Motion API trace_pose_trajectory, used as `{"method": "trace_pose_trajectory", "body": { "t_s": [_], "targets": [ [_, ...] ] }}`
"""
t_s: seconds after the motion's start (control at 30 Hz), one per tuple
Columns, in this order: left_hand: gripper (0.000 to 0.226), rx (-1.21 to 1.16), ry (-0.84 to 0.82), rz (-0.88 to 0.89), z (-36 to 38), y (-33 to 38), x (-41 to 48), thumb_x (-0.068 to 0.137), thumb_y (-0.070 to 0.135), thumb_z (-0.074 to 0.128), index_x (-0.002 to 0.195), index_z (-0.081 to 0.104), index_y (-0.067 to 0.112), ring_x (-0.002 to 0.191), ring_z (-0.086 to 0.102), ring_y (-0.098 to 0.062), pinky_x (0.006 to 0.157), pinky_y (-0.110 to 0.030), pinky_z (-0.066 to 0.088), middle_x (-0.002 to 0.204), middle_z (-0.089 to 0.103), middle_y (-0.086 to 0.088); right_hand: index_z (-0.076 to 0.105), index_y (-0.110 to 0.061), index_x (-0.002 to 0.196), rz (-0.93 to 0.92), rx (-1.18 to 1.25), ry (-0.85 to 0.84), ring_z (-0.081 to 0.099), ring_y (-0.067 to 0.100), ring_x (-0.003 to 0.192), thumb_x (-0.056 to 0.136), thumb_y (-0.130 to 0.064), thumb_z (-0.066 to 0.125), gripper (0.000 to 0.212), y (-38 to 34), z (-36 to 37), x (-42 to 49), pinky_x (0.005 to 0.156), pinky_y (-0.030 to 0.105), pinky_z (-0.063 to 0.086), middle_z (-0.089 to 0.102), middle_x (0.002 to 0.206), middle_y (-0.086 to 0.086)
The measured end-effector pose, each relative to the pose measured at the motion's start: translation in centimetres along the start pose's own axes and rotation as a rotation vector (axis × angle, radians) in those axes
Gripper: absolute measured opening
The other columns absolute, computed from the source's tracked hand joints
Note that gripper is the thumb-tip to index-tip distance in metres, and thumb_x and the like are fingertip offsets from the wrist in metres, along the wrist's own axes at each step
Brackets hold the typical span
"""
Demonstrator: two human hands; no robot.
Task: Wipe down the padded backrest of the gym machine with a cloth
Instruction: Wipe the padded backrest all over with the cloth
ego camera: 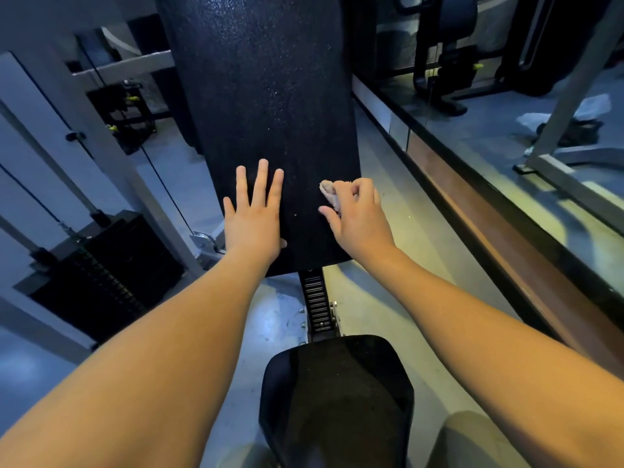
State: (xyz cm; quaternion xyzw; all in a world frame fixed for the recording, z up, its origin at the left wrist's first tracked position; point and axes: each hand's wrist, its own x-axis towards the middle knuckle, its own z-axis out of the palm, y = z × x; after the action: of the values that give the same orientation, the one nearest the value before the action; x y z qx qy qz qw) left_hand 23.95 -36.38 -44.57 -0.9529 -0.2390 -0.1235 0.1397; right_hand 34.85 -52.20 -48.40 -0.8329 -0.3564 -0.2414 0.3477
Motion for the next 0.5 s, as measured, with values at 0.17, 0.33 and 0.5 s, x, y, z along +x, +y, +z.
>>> {"method": "trace_pose_trajectory", "body": {
  "t_s": [0.17, 0.33, 0.5],
  "targets": [
    [0.135, 0.006, 0.015, 0.0, 0.3, -0.2, 0.0, 0.077, 0.05, 0.081, 0.155, -0.026, 0.026, 0.152, -0.022, -0.037, 0.121, -0.059, 0.021, 0.163, -0.034, -0.001, 0.06, -0.016, 0.116, -0.053, 0.001, 0.053, 0.048, 0.026, 0.093, 0.096, -0.007, 0.062, 0.022, 0.0, -0.8, 1.5, 0.067, 0.04, 0.055, 0.046, 0.107, 0.01],
    [0.132, -0.011, 0.032, -0.009, 0.7, -0.3, 0.2, 0.08, 0.047, 0.079, 0.155, -0.028, 0.027, 0.151, -0.024, -0.036, 0.122, -0.06, 0.018, 0.162, -0.035, -0.001, 0.064, -0.016, 0.12, -0.048, -0.03, 0.204, 0.05, 0.034, 0.098, 0.096, -0.009, 0.058, 0.026, -1.4, -1.8, 7.1, 0.075, 0.04, 0.049, 0.051, 0.109, 0.014],
    [0.135, -0.002, 0.043, -0.015, 1.2, -0.1, 0.3, 0.077, 0.045, 0.082, 0.156, -0.026, 0.025, 0.152, -0.022, -0.037, 0.121, -0.061, 0.018, 0.163, -0.033, -0.003, 0.065, -0.009, 0.121, -0.091, -0.085, 0.23, 0.054, 0.034, 0.094, 0.094, -0.006, 0.058, 0.028, -0.8, -0.5, 7.3, 0.073, 0.037, 0.046, 0.057, 0.105, 0.016]
  ]
}}
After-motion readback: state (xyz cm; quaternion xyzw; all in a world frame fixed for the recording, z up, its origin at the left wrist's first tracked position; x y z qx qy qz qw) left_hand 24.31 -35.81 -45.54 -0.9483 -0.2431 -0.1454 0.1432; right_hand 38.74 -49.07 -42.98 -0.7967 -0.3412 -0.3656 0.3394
